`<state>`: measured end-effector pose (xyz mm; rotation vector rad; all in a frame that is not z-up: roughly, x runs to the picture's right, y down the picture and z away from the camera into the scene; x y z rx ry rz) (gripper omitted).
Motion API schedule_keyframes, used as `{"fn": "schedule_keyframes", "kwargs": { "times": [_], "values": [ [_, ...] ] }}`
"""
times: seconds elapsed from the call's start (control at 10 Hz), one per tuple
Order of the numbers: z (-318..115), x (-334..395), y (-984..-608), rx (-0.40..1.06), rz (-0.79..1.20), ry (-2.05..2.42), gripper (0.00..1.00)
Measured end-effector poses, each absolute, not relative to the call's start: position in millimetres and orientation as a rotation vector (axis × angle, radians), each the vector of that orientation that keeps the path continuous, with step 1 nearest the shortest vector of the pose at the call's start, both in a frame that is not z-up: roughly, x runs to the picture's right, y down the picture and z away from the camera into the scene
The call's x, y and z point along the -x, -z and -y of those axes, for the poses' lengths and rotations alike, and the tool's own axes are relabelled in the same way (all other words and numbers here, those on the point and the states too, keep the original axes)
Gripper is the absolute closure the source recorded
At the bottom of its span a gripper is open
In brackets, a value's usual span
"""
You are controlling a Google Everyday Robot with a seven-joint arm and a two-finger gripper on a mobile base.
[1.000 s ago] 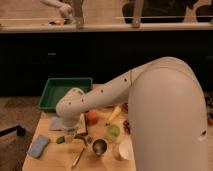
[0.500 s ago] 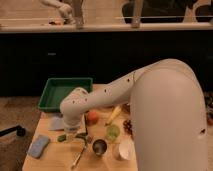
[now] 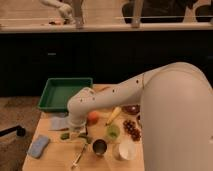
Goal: Place pepper in metal cup
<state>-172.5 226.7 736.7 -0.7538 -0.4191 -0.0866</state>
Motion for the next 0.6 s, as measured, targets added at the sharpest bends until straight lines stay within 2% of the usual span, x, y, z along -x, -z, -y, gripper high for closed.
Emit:
{"fn": "schedule_keyframes", "kwargs": {
  "times": [0.6],
  "values": [
    [-212.8,161.3,-719.4,0.715,0.45,0.049,1.0]
  ]
}}
